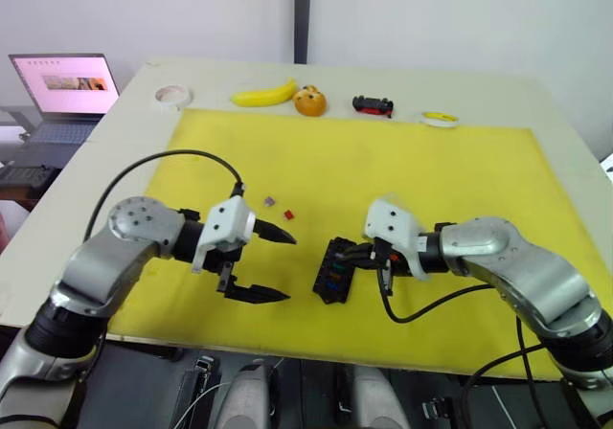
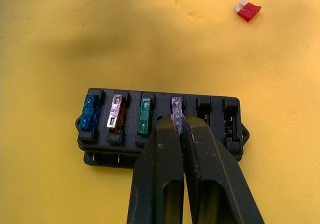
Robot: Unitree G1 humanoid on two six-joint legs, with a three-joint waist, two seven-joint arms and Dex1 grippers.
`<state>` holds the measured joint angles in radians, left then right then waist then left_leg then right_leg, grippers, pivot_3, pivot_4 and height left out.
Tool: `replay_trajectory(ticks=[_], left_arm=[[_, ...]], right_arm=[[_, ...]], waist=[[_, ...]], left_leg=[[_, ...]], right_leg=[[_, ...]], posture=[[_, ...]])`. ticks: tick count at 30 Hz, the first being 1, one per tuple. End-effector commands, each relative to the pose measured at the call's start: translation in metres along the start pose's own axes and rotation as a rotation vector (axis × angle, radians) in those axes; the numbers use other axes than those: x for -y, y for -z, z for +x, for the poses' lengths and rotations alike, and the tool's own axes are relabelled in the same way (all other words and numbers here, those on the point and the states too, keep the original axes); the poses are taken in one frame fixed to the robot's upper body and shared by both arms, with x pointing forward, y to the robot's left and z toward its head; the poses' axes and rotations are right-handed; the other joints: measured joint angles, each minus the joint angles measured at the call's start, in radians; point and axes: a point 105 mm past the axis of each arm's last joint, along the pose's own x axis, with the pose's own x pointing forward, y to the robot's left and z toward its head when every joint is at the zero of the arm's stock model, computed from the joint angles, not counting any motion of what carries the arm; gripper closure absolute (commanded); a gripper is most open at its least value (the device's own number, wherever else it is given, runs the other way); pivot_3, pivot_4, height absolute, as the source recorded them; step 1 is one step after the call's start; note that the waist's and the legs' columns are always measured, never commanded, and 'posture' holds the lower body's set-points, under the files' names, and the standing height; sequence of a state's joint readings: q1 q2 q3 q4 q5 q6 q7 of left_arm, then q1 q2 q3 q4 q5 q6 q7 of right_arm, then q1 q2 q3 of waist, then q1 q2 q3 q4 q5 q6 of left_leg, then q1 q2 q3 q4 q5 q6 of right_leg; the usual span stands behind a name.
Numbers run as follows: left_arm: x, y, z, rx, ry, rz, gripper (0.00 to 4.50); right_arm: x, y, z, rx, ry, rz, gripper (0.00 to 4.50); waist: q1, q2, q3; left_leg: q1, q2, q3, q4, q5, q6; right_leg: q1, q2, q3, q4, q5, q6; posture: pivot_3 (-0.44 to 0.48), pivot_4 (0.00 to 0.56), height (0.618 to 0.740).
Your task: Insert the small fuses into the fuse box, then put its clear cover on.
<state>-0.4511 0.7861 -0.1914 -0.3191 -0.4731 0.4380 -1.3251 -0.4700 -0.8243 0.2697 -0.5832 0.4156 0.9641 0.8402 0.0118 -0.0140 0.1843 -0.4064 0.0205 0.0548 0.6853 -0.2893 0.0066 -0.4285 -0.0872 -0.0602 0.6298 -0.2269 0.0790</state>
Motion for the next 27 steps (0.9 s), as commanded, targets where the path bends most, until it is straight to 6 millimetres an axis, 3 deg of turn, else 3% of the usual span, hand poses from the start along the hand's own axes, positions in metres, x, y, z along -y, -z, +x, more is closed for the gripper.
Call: replay_trajectory(ticks=[1, 11, 27], left_arm=[[-0.006, -0.003, 0.008, 0.005, 0.018, 0.050, 0.00], [-0.015, 0.000, 0.017, 0.012, 0.027, 0.066, 0.00], [-0.005, -0.004, 0.019, 0.011, 0.027, 0.067, 0.00]], right_arm=[[0.000, 0.001, 0.000, -0.009, 0.004, 0.000, 4.48], [-0.003, 0.005, 0.001, -0.020, 0.006, 0.011, 4.48], [0.002, -0.022, -0.009, 0.058, 0.004, -0.004, 4.48]], waist=[[0.000, 0.000, 0.000], [0.000, 0.000, 0.000], [0.000, 0.000, 0.000]], left_leg=[[0.000, 0.000, 0.000, 0.000, 0.000, 0.000], [0.000, 0.000, 0.000, 0.000, 0.000, 0.000], [0.000, 0.000, -0.001, 0.000, 0.000, 0.000]], right_leg=[[0.000, 0.000, 0.000, 0.000, 0.000, 0.000], [0.000, 0.000, 0.000, 0.000, 0.000, 0.000], [0.000, 0.000, 0.000, 0.000, 0.000, 0.000]], posture=[[0.000, 0.150, 0.737], [0.000, 0.150, 0.737], [0.000, 0.150, 0.737]])
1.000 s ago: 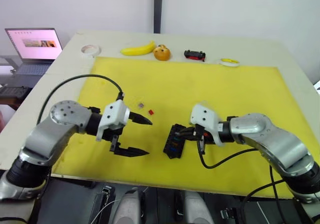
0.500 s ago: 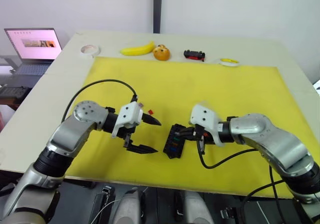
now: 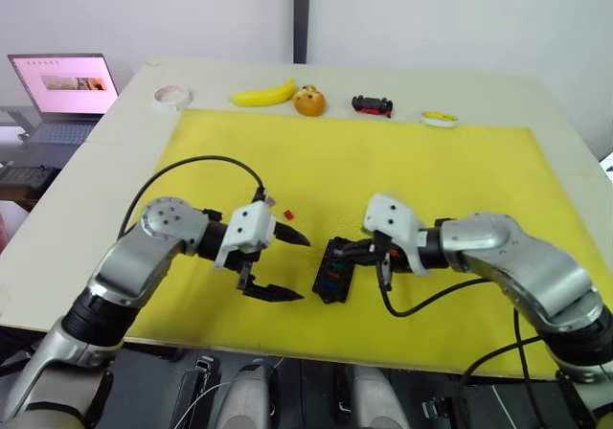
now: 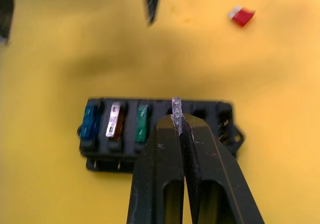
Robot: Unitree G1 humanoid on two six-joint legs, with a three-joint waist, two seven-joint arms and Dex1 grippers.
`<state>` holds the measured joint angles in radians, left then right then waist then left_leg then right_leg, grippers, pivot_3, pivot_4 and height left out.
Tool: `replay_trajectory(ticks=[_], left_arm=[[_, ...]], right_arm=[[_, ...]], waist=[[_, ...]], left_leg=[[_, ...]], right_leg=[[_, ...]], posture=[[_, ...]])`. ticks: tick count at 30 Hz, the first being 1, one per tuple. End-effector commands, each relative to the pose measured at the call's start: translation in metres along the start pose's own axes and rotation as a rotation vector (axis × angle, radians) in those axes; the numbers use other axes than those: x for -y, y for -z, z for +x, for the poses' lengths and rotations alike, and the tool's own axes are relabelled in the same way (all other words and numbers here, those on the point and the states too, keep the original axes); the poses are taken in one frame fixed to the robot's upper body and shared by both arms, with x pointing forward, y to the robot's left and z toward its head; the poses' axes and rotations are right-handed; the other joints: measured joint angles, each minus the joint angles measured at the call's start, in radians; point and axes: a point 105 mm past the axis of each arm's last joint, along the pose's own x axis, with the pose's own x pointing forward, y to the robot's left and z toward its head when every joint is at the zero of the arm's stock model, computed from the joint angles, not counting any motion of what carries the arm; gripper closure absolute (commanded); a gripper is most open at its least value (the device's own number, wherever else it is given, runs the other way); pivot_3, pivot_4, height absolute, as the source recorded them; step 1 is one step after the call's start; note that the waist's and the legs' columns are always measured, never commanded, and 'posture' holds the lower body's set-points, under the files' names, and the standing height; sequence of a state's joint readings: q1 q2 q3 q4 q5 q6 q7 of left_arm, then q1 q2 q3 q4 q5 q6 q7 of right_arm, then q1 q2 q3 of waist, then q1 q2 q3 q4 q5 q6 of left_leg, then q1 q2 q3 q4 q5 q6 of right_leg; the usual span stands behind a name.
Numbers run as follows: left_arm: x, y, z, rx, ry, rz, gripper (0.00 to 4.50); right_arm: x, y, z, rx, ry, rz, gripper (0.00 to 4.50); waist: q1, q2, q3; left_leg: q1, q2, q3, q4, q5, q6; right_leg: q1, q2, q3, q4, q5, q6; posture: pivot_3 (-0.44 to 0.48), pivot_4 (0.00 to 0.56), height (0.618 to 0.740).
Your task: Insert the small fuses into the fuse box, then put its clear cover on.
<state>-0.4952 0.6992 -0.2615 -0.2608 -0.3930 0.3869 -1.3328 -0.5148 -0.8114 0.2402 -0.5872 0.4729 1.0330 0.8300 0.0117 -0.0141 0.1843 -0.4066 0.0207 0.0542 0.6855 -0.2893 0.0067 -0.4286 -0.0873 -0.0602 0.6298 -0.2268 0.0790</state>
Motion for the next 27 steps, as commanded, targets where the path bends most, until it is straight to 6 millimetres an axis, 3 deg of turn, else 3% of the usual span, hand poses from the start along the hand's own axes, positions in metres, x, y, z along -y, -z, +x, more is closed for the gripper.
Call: replay_trajectory(ticks=[1, 16, 27], left_arm=[[0.001, -0.007, -0.001, 0.004, -0.006, 0.028, 0.00], [0.000, -0.009, -0.001, 0.004, -0.008, 0.034, 0.00], [0.003, -0.009, 0.000, 0.003, 0.001, 0.036, 0.00]], right_arm=[[-0.001, -0.012, -0.005, 0.038, 0.006, -0.034, 4.48], [-0.004, 0.009, 0.001, -0.014, 0.008, 0.002, 4.48], [-0.003, 0.005, 0.001, 0.002, 0.019, -0.007, 4.48]], waist=[[0.000, 0.000, 0.000], [0.000, 0.000, 0.000], [0.000, 0.000, 0.000]], left_leg=[[0.000, 0.000, 0.000, 0.000, 0.000, 0.000], [0.000, 0.000, 0.000, 0.000, 0.000, 0.000], [0.000, 0.000, 0.000, 0.000, 0.000, 0.000]], right_leg=[[0.000, 0.000, 0.000, 0.000, 0.000, 0.000], [0.000, 0.000, 0.000, 0.000, 0.000, 0.000], [0.000, 0.000, 0.000, 0.000, 0.000, 0.000]], posture=[[0.000, 0.150, 0.737], [0.000, 0.150, 0.737], [0.000, 0.150, 0.737]])
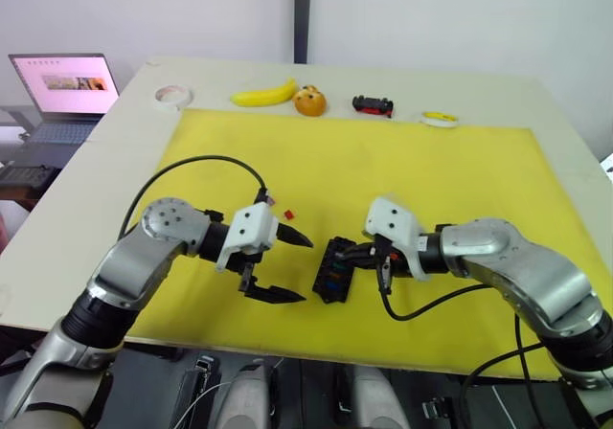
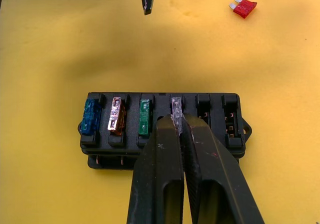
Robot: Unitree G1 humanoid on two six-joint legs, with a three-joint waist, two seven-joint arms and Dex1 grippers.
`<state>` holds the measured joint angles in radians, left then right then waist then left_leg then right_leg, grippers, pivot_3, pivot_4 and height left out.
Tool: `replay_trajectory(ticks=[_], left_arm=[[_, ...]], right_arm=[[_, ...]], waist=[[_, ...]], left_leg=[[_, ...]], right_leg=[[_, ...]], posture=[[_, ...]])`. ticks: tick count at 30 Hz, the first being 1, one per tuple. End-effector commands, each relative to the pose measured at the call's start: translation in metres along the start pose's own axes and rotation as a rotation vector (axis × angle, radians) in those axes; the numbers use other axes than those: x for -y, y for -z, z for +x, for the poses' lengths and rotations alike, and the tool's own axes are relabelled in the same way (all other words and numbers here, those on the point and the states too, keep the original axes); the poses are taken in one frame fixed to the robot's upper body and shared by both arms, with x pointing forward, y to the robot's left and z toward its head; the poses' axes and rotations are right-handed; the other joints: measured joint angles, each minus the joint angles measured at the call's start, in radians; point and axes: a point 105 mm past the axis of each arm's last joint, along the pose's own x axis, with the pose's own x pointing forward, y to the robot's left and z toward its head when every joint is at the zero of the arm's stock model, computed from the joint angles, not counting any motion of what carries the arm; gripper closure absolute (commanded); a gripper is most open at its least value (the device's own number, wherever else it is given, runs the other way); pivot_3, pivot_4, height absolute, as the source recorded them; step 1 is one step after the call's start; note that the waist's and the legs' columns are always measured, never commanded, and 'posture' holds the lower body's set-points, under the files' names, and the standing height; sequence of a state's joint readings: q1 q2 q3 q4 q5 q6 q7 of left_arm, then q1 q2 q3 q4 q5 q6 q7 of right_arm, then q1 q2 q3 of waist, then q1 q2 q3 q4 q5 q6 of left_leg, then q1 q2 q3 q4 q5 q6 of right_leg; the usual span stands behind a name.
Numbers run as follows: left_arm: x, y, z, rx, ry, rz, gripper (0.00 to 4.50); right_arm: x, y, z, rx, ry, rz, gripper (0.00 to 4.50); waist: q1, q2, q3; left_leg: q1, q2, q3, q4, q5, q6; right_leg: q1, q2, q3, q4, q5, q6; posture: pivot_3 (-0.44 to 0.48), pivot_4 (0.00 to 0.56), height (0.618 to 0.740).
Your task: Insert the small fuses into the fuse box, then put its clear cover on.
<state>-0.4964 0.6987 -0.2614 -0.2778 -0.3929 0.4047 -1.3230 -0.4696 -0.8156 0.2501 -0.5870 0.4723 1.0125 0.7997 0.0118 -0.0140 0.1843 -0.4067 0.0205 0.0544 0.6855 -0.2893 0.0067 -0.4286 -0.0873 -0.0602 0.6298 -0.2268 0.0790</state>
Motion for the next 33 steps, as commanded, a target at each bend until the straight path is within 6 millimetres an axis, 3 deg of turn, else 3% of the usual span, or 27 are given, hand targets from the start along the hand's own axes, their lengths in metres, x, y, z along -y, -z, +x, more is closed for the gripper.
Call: replay_trajectory(ticks=[1, 6, 9, 13, 23, 33], left_arm=[[0.002, -0.007, -0.001, 0.005, 0.006, 0.036, 0.00], [0.003, -0.007, 0.000, 0.004, 0.006, 0.034, 0.00], [0.004, -0.006, -0.001, 0.002, 0.004, 0.033, 0.00], [0.004, -0.005, -0.001, 0.001, 0.001, 0.031, 0.00], [0.003, -0.005, -0.001, 0.004, -0.002, 0.029, 0.00], [0.002, -0.005, -0.001, 0.004, -0.005, 0.031, 0.00]], right_arm=[[0.000, -0.005, -0.002, 0.012, 0.009, -0.029, 4.48], [-0.002, -0.001, 0.000, 0.001, 0.000, -0.025, 4.48], [-0.001, -0.003, -0.001, 0.007, 0.007, -0.031, 3.45], [0.000, -0.006, -0.002, 0.013, 0.014, -0.035, 1.50], [0.002, -0.008, -0.006, 0.019, 0.022, -0.039, 1.50], [0.012, -0.026, -0.019, 0.079, 0.047, -0.056, 1.50]], waist=[[0.000, 0.000, 0.000], [0.000, 0.000, 0.000], [0.000, 0.000, 0.000], [0.000, 0.000, 0.000], [0.000, 0.000, 0.000], [0.000, 0.000, 0.000]], left_leg=[[0.000, 0.000, 0.000, 0.000, 0.000, 0.000], [0.000, 0.000, 0.000, 0.000, 0.000, 0.000], [0.000, 0.000, 0.000, 0.000, 0.000, 0.000], [0.000, 0.000, 0.000, 0.000, 0.000, 0.000], [0.000, 0.000, 0.000, 0.000, 0.000, 0.000], [0.000, 0.000, 0.000, 0.000, 0.000, 0.000]], right_leg=[[0.000, 0.000, 0.000, 0.000, 0.000, 0.000], [0.000, 0.000, 0.000, 0.000, 0.000, 0.000], [0.000, 0.000, 0.000, 0.000, 0.000, 0.000], [0.000, 0.000, 0.000, 0.000, 0.000, 0.000], [0.000, 0.000, 0.000, 0.000, 0.000, 0.000], [0.000, 0.000, 0.000, 0.000, 0.000, 0.000]], posture=[[0.000, 0.150, 0.737], [0.000, 0.150, 0.737], [0.000, 0.150, 0.737], [0.000, 0.150, 0.737], [0.000, 0.150, 0.737], [0.000, 0.150, 0.737]])
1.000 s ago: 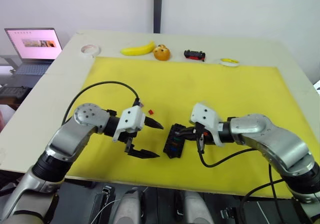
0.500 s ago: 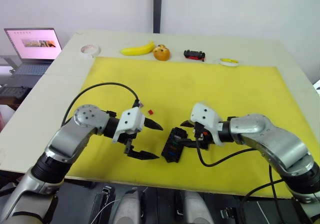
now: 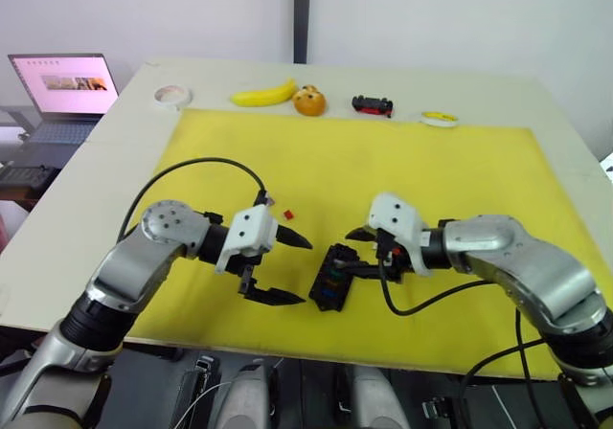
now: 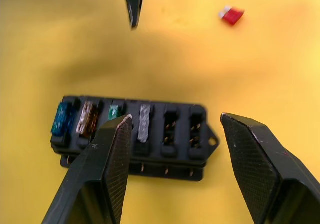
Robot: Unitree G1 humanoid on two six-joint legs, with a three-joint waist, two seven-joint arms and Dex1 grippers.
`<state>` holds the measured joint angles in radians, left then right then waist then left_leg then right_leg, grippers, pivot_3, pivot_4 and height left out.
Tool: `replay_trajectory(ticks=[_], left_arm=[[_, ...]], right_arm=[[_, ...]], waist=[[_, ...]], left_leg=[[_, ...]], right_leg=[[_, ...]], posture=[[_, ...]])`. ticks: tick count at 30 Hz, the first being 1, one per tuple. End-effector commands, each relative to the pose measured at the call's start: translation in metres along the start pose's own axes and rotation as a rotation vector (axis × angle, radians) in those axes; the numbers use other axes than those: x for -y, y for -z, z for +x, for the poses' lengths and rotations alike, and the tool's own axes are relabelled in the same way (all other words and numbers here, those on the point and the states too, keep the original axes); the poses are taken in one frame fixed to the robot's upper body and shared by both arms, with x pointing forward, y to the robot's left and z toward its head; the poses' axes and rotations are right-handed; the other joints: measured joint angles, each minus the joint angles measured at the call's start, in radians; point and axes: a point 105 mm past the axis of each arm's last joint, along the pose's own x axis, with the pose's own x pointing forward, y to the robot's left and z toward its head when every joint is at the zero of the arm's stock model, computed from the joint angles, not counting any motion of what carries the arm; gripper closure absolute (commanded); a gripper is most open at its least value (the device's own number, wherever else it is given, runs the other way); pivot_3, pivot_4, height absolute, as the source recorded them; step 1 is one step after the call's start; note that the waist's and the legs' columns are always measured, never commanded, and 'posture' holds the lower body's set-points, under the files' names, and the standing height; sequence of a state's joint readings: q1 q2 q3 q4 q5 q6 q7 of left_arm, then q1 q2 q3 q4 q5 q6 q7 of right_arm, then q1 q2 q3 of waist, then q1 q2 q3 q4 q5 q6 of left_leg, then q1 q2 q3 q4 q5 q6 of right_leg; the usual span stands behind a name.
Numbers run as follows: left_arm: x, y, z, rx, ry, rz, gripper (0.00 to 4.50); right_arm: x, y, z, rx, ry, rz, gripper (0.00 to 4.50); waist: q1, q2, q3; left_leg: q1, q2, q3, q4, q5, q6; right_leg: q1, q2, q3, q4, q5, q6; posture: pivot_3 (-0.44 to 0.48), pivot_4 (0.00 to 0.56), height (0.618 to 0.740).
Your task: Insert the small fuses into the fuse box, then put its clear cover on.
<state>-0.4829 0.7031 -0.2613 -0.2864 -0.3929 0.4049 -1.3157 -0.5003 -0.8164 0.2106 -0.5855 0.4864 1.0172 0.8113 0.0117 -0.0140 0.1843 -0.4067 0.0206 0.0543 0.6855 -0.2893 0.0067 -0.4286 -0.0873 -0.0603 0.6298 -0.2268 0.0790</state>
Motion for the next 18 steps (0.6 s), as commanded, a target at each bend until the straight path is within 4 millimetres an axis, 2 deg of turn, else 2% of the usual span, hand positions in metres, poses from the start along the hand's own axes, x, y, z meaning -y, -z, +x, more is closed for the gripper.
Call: replay_trajectory(ticks=[1, 2, 5, 9, 10, 14, 18], left_arm=[[0.000, -0.007, -0.002, 0.006, -0.001, 0.038, 0.00], [0.000, -0.007, -0.002, 0.006, -0.001, 0.038, 0.00], [0.000, -0.007, -0.002, 0.006, 0.000, 0.038, 0.00], [-0.001, -0.007, -0.003, 0.004, -0.003, 0.036, 0.00], [-0.001, -0.006, -0.003, 0.003, -0.005, 0.036, 0.00], [-0.002, -0.007, -0.005, 0.001, -0.010, 0.036, 0.00], [-0.001, -0.006, -0.004, 0.001, -0.008, 0.035, 0.00]], right_arm=[[0.005, -0.017, -0.012, 0.053, 0.025, -0.038, 1.50], [0.005, -0.019, -0.013, 0.060, 0.022, -0.039, 1.50], [0.001, -0.021, -0.015, 0.077, 0.002, -0.031, 2.34], [-0.005, -0.017, -0.014, 0.073, -0.018, -0.018, 4.28], [-0.008, -0.014, -0.013, 0.070, -0.031, -0.019, 4.46], [-0.020, -0.010, -0.010, 0.090, -0.071, -0.030, 4.46], [-0.017, 0.001, -0.005, 0.085, -0.037, -0.026, 4.46]], waist=[[0.000, 0.000, 0.000], [0.000, 0.000, 0.000], [0.000, 0.000, 0.000], [0.000, 0.000, 0.000], [0.000, 0.000, 0.000], [0.001, 0.000, 0.000], [-0.001, 0.000, 0.000]], left_leg=[[0.000, 0.000, 0.000, 0.000, 0.000, 0.000], [0.000, 0.000, 0.000, 0.000, 0.000, 0.000], [0.000, 0.000, 0.000, 0.000, 0.000, 0.000], [0.000, 0.000, 0.000, 0.000, 0.000, 0.000], [0.000, 0.000, 0.000, 0.000, 0.000, 0.000], [0.000, 0.000, 0.000, 0.000, 0.000, 0.000], [0.000, 0.000, 0.000, 0.000, 0.000, 0.000]], right_leg=[[0.000, 0.000, 0.000, 0.000, 0.000, 0.000], [0.000, 0.000, 0.000, 0.000, 0.000, 0.000], [0.000, 0.000, 0.000, 0.000, 0.000, 0.000], [0.000, 0.000, 0.000, 0.000, 0.000, 0.000], [0.000, 0.000, 0.000, 0.000, 0.000, 0.000], [0.000, 0.000, 0.000, 0.000, 0.000, 0.000], [0.000, 0.000, 0.000, 0.000, 0.000, 0.000]], posture=[[0.000, 0.150, 0.737], [0.000, 0.150, 0.737], [0.000, 0.150, 0.737], [0.000, 0.150, 0.737], [0.000, 0.150, 0.737], [0.000, 0.150, 0.737], [0.000, 0.150, 0.737]])
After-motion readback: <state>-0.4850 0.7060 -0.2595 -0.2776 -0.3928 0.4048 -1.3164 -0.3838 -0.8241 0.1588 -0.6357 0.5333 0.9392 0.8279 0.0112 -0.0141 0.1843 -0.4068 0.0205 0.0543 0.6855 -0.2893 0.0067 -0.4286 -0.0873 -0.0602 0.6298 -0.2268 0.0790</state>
